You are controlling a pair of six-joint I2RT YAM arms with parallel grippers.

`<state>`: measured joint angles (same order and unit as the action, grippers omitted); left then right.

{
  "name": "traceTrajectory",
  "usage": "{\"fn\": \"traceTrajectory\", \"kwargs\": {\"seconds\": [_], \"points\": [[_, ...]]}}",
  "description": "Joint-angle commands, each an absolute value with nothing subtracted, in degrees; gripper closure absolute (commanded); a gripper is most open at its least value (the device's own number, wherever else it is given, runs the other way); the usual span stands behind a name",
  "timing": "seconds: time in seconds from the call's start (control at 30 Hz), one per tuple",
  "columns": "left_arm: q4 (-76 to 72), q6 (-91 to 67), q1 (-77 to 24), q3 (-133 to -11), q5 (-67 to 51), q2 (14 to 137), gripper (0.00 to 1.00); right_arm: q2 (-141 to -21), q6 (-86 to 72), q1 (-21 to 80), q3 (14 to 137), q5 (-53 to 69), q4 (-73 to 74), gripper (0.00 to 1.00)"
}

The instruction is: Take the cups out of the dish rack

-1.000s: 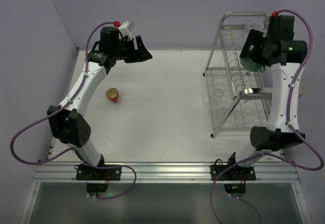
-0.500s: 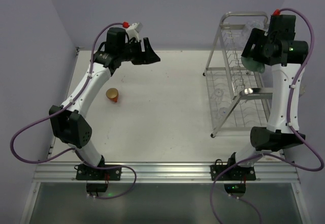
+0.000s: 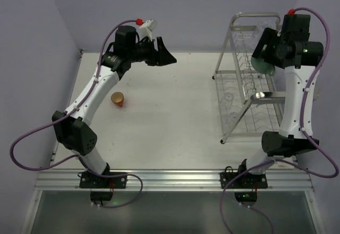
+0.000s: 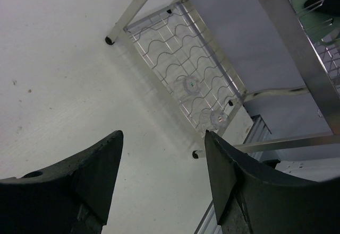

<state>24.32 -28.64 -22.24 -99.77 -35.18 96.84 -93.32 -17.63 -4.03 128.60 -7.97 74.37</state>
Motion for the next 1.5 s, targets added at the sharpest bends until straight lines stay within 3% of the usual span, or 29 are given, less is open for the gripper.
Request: {"fn": "traceTrajectory", "kwargs": {"seconds": [0.0,0.7,0.83,0.9,1.17,1.47], "points": [[20.92,-30.58,-22.94,-102.48,-38.50,94.66,0.34,-92.99,-18.98,-4.04,131.57,-6.59,74.18,1.00],[20.04,-31.46,-24.17,-103.27,-39.29,95.27,0.34,-95.09,-18.46,-4.66,131.13,-7.29,75.57,0.98],[19.95,-31.46,-24.43,-103.27,-39.29,95.19,0.33,-96.85,-17.58,-4.57,132.98,-7.73,76.90,0.82],[19.95,-31.46,-24.61,-103.18,-39.29,95.19,0.33,-96.86,-17.32,-4.57,132.72,-7.82,76.82,0.80],[19.95,-31.55,-24.79,-103.18,-39.29,95.54,0.33,-96.33,-16.09,-4.57,132.10,-8.35,76.90,0.35],[19.95,-31.55,-25.22,-102.92,-39.46,95.71,0.33,-96.07,-15.64,-4.57,132.45,-7.03,76.55,0.10]]}}
